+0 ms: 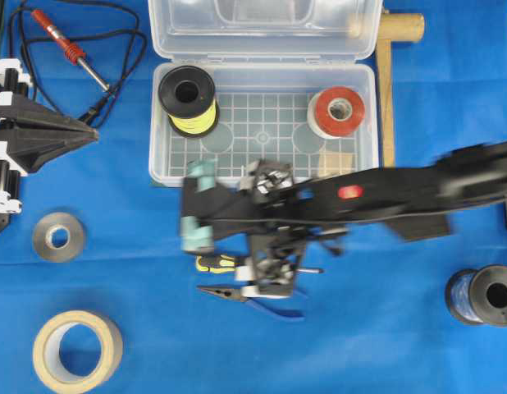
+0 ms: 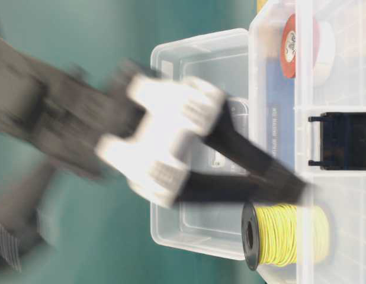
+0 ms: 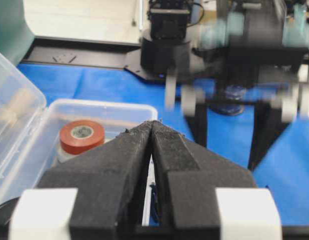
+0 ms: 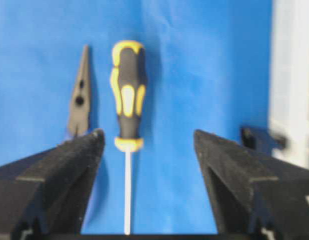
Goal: Pick the screwdriver from the toolbox among several items.
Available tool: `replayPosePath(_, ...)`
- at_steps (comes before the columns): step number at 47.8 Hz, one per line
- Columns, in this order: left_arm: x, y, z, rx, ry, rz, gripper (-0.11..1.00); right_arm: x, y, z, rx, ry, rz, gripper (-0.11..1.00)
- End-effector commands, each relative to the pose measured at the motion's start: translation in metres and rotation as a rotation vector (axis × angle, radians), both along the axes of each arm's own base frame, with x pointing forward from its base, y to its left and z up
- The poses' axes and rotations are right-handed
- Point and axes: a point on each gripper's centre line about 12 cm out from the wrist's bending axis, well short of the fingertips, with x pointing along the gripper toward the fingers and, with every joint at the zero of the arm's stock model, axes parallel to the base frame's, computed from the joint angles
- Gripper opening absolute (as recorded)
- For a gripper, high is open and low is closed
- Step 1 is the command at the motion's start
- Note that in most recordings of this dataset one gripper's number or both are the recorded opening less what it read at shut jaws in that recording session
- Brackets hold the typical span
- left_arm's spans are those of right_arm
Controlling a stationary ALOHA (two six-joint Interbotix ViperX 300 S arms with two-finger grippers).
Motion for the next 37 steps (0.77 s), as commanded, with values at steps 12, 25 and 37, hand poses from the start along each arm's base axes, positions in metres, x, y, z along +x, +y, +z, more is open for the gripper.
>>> replayPosePath(12,0.001,0.000,0.003,-0.009,-0.008,0.002,0.00,-0.116,-0.020,0.051,0.005,-0.330,0.022,0.87)
replayPosePath(25,0.001,0.000,0.002,-0.009,-0.005,0.002,0.00,-0.213,-0.035,0.039,0.018,-0.536,0.051,0.87)
replayPosePath(37,0.001,0.000,0.001,-0.008,-0.002,0.001,0.00,-0.259,-0.044,0.001,0.002,-0.580,0.064,0.87)
